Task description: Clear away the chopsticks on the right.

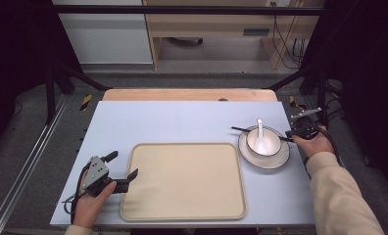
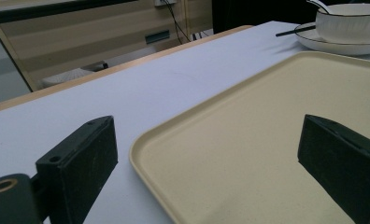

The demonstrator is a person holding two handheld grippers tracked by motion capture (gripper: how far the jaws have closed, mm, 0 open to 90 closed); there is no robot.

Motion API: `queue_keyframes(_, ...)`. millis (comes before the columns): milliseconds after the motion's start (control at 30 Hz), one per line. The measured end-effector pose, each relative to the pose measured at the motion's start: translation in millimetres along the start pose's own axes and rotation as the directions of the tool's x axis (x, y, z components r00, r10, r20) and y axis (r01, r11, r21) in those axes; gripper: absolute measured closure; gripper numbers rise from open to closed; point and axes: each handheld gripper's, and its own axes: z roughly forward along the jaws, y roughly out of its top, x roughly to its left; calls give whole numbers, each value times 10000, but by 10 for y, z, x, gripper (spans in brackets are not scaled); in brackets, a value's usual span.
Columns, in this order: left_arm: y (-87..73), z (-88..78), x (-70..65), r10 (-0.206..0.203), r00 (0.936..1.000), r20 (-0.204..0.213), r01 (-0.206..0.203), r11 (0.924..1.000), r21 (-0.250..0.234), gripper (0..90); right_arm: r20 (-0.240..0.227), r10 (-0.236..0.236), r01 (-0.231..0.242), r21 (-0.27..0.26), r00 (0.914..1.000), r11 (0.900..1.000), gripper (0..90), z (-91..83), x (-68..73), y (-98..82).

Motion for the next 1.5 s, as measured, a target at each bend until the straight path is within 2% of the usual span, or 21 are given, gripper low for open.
queue_keyframes(200,0,14,-8,101,9999,61,-101,9999,104,46,-64,-178,177,-58,9998,9998,899,-81,66,-104)
queue_keyframes(267,-4,18,-10,133,9999,76,-135,9998,165,46,-226,-191,189,-90,9996,9998,883,-148,101,-151)
queue_keyframes(367,-3,21,-10,129,9999,92,-130,9998,166,47,-252,-168,158,-395,9995,9991,871,-208,98,-158)
queue_keyframes(400,-3,25,-14,103,9999,109,-104,9998,139,47,-514,-365,309,-1056,9980,9939,832,-263,92,-158)
queue_keyframes(500,-3,29,-17,115,9999,129,-116,9998,153,47,-788,-428,333,-1183,9960,9924,807,-272,105,-158)
queue_keyframes(533,-2,29,-19,118,9998,132,-120,9998,151,47,-884,-643,531,-1237,9940,9909,789,-249,111,-165)
queue_keyframes(600,-1,29,-19,123,9998,133,-125,9998,154,47,-1029,-618,493,-1197,9928,9916,785,-245,123,-163)
queue_keyframes(700,-4,28,-15,171,9997,146,-174,9997,196,47,-999,-893,768,-1225,9910,9895,783,-213,133,-161)
queue_keyframes(867,-3,27,-18,193,9997,170,-196,9996,212,48,-1043,-806,686,-1141,9913,9911,785,-170,133,-157)
queue_keyframes(900,-3,27,-18,202,9996,172,-206,9995,220,49,-1111,-650,534,-1046,9917,9931,785,-164,144,-154)
queue_keyframes(1033,-4,31,-21,212,9996,186,-216,9995,236,51,-1040,-861,749,-1069,9908,9914,792,-125,133,-159)
queue_keyframes(1100,-5,33,-22,226,9996,191,-231,9994,245,51,-1085,-738,629,-1007,9913,9929,792,-124,145,-156)
queue_keyframes(1167,-4,35,-25,236,9995,207,-241,9994,257,53,-1002,-806,725,-816,9917,9940,798,-92,136,-156)
queue_keyframes(1433,-6,39,-26,274,9994,229,-281,9991,304,56,-1131,-1033,942,-833,9882,9921,851,-72,143,-163)
queue_keyframes(1500,-5,39,-29,268,9994,231,-275,9992,284,56,-1136,-963,871,-835,9888,9927,852,-71,152,-163)
